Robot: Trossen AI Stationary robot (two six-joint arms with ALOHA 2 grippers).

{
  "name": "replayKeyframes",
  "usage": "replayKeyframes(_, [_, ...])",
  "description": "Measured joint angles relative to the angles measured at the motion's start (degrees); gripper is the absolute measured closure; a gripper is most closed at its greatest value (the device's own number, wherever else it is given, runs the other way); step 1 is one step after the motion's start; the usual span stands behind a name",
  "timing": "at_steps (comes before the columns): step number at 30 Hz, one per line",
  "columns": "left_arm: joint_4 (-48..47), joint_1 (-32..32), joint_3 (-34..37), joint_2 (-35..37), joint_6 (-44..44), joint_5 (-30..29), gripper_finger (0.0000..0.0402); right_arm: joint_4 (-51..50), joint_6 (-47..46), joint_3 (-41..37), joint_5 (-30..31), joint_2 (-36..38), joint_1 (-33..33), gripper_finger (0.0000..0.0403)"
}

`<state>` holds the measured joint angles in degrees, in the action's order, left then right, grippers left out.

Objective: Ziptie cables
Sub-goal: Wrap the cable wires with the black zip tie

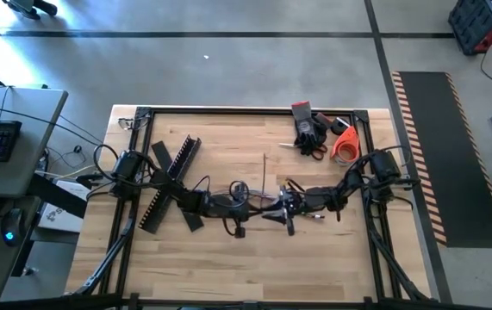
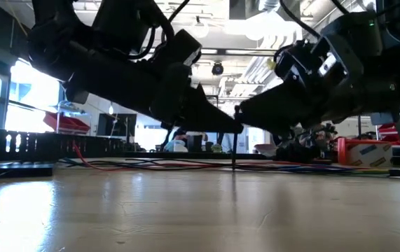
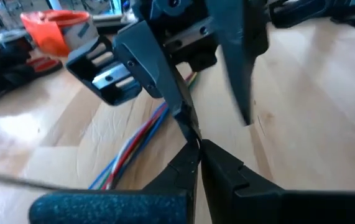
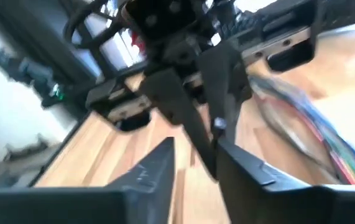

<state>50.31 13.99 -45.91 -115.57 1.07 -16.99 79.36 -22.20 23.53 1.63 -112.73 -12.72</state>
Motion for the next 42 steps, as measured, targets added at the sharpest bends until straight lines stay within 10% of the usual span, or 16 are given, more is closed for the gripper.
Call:
replayKeyframes(11, [-2.4,0.0,-0.1,0.0,1.2,-0.2,0.0402,6.1,-1.9,-0.1,-14.4,0.0,2.1,0.0264])
replayKeyframes(24, [-2.5,0.1,-0.1,0.0,0.8,-0.2,0.0401,5.8,-5.8,0.0,-3.7,0.0,4.6,0.0396])
replayKeyframes(42, [-2.9,0.5,0.0,0.0,0.3,-0.2,0.0401,2.4,-1.9,1.1,-11.0,1.2,4.5,0.0403])
